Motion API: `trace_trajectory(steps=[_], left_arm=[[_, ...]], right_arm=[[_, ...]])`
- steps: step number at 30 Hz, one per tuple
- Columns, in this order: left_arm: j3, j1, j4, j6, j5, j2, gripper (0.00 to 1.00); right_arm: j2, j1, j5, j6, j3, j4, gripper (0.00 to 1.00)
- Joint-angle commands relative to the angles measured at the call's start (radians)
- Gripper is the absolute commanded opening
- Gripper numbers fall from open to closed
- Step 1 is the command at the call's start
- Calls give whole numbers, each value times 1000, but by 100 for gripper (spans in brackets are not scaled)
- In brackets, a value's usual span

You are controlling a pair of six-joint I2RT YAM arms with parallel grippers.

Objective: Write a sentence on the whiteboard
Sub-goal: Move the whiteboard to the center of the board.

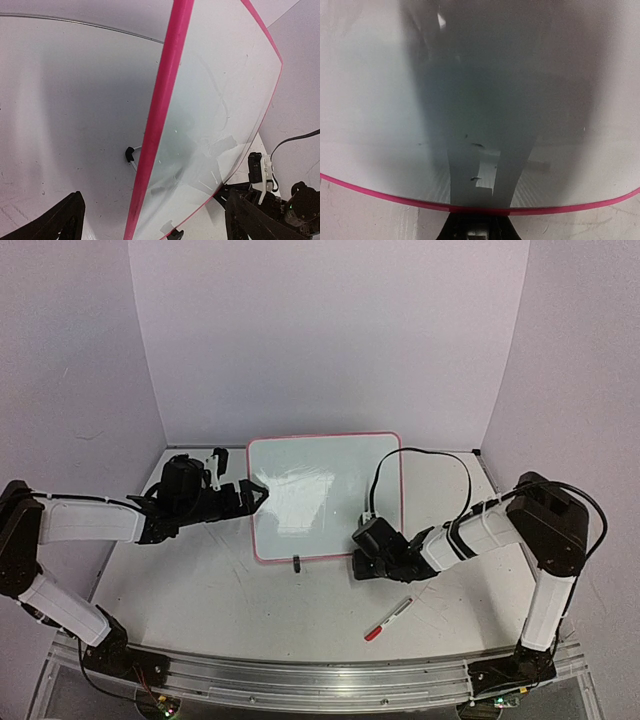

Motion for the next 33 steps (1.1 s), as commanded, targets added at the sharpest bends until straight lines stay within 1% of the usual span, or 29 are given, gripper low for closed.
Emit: trace_trajectory(steps=[1, 8, 12, 17, 19, 21, 23, 24, 25, 27, 30, 33], left_arm=[[-10, -3, 19, 8, 6, -83, 99], [-16, -3, 19, 8, 47, -99, 99], [-19, -3, 21, 1, 72, -113, 99], [-26, -3, 20, 0, 71, -140, 99], [-25, -5, 21, -2, 76, -143, 99], [-22, -5, 19, -4, 85, -139, 99], [-17, -6, 19, -5, 92, -138, 99], [-15, -6, 19, -4, 94, -139, 99], [-13, -7, 19, -3, 94, -140, 99], [-10, -9, 19, -3, 96, -143, 99], [-9, -11, 19, -3, 99, -146, 99], [-6, -14, 18, -8, 115, -152, 99]], right_arm=[[-20, 19, 103, 96, 32, -53, 0], [-59, 9, 174, 10, 6, -72, 0], [-67, -6, 174, -24, -4, -79, 0], [-91, -9, 195, -14, -16, -90, 6], [-106, -13, 185, -12, -19, -91, 13], [-116, -13, 169, -20, -9, -106, 27], [-125, -14, 144, -25, 2, -135, 55], [-137, -14, 128, -21, 5, -158, 68], [-152, -13, 112, -13, 5, -180, 77], [-197, -12, 68, 6, -5, -222, 82], [-272, -2, 15, 53, -12, -317, 85], [-320, 10, -51, 200, 16, -464, 85]])
